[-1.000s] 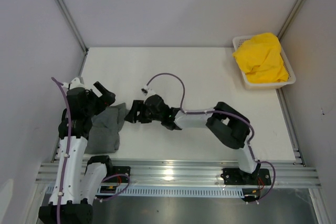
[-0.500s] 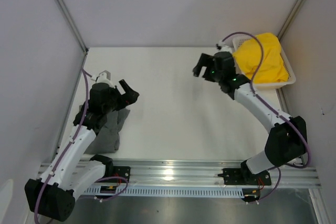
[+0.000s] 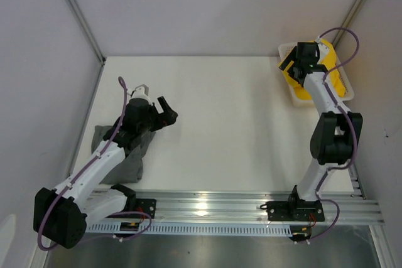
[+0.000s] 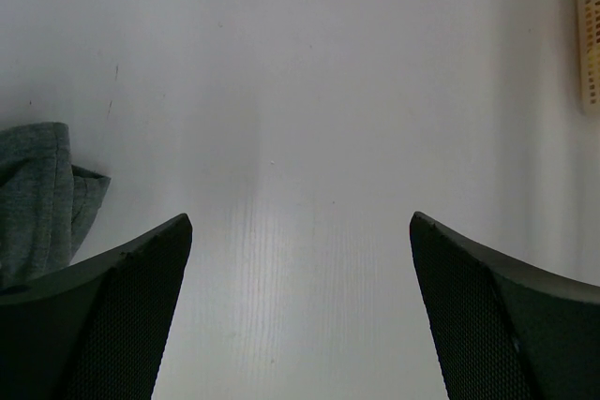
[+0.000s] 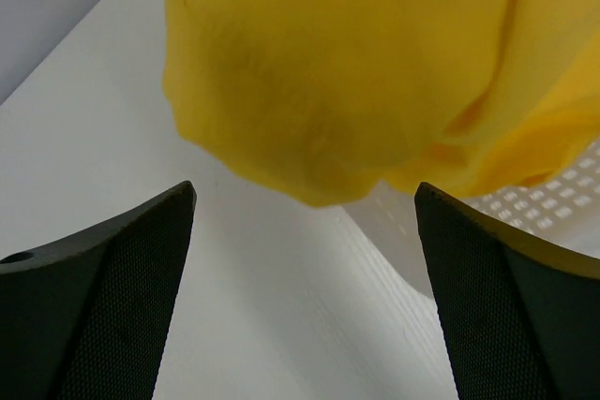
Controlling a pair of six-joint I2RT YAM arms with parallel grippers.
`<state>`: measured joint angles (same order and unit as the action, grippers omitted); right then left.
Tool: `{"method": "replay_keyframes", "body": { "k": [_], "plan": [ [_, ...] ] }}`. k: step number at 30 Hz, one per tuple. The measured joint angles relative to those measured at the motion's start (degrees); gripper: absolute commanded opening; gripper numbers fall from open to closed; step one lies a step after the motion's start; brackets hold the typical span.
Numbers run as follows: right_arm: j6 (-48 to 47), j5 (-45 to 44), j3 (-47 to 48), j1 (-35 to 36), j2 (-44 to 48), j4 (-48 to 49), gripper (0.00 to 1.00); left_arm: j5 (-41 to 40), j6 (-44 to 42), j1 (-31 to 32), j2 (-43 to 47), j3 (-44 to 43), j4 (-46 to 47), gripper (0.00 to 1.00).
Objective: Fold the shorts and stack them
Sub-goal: Grab the shorts from the pile
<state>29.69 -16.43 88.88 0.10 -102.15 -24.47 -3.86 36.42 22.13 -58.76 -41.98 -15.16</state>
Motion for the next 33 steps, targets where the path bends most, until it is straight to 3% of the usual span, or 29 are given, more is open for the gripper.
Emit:
{"method": "replay_keyframes", "body": {
  "k": [5,7,9,11,20,26,29,33],
  "plan": [
    [1.8,-5.3,13.4,0.4,-13.3,-5.6,0.99,-0.5,-0.3,0.4,-0.1,1.7,1.0,0.99],
    [2.3,-7.4,16.0,0.4,-16.5,-6.2,0.90,-0.5,-0.4,0.6,-0.2,2.6,1.1,0.99],
    [2.7,-9.0,16.6,0.1,-18.1,-6.6,0.39,-0.5,-0.5,0.7,-0.8,3.0,1.1,0.99],
    [3.3,-9.7,16.8,-0.7,-19.0,-6.9,0.00,-0.5,-0.5,0.7,-1.6,3.0,1.1,0.99],
    [4.1,-7.8,22.2,-6.4,-14.9,-7.5,0.00,-4.9,-0.8,3.7,-2.4,3.0,1.4,0.99],
    [1.8,9.5,30.1,-5.8,-4.0,-1.9,0.00,-8.2,-1.9,6.0,-1.4,3.3,2.5,0.99],
    [0.4,18.6,31.1,-3.5,3.7,1.0,0.00,-9.0,-1.9,6.0,-0.7,3.7,3.0,0.99],
    [-2.9,24.9,30.9,8.0,15.7,3.7,0.00,-9.7,-1.9,6.1,1.3,4.5,3.0,0.99]
  ]
}}
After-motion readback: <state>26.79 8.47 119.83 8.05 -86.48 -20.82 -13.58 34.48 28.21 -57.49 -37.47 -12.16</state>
